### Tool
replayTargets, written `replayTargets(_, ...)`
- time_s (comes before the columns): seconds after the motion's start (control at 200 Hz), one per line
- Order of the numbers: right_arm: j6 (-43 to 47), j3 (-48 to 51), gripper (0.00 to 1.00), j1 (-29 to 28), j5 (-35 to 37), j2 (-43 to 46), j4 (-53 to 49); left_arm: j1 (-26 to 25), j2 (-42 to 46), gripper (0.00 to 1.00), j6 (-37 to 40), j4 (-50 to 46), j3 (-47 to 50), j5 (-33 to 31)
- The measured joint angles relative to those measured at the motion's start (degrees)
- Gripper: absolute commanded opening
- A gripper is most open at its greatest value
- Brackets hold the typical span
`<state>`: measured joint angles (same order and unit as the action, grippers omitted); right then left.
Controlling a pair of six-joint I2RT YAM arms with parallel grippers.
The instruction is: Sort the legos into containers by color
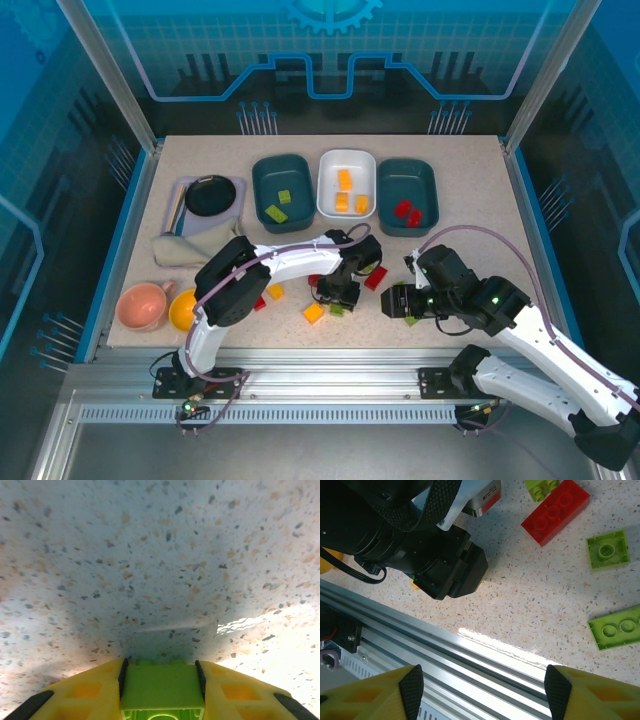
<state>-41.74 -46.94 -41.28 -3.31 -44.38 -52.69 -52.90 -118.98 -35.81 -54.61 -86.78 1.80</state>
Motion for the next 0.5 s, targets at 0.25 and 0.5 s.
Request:
replayTargets(0.25,2.95,-1.86,0.67,0.07,-1.66,-1.64,5.27,6.97,4.57,0.32,0.04,-2.75,-7.72,-2.25)
replayTargets(0.5,6.69,-8.90,0.67,2.86,-6.60,-13.25,16.76,22.93,8.00,0.32,0.20,-1.92,-15.32,-2.43)
